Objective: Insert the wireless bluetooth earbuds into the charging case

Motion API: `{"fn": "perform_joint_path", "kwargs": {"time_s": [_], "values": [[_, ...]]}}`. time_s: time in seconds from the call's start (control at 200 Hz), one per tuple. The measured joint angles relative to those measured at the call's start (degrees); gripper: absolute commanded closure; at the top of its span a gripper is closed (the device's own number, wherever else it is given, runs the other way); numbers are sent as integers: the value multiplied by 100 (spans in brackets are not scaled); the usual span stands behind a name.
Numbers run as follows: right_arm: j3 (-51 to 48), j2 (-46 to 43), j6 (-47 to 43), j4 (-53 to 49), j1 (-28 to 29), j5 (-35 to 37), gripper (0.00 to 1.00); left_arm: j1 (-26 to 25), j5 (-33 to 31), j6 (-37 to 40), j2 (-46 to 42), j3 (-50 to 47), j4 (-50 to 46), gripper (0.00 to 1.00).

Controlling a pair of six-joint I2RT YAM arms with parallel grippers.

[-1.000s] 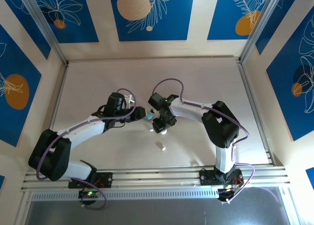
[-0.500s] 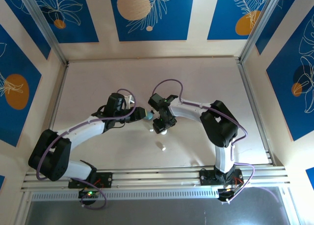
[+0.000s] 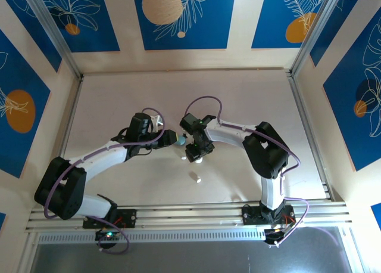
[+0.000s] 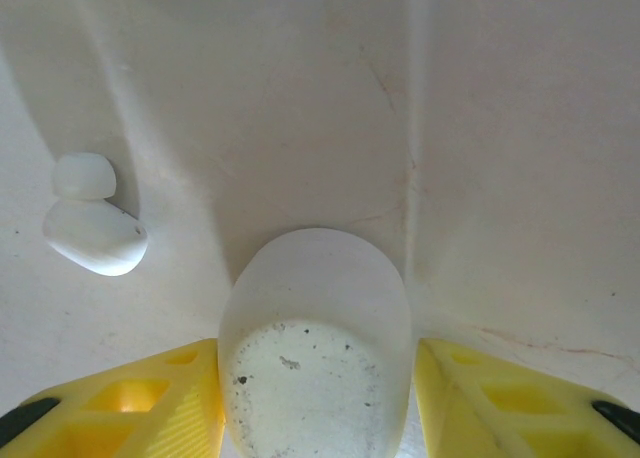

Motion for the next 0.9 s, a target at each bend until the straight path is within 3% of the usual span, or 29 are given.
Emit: {"fn": "perform_joint_path", "kwargs": {"time_s": [0.24, 0.57, 0.73, 0.9], "values": [[0, -9, 96, 17, -24, -46, 60, 0, 0, 0, -7, -2, 0, 56], [-435, -538, 487, 444, -334, -555, 65, 0, 59, -11, -61, -2, 20, 59], [-994, -1126, 975, 1032, -804, -1274, 69, -61, 146, -87, -46, 0, 92, 59], [-1950, -1818, 1766, 2181, -1624, -2514, 70, -356, 258, -328, 166, 44, 417, 58]]}}
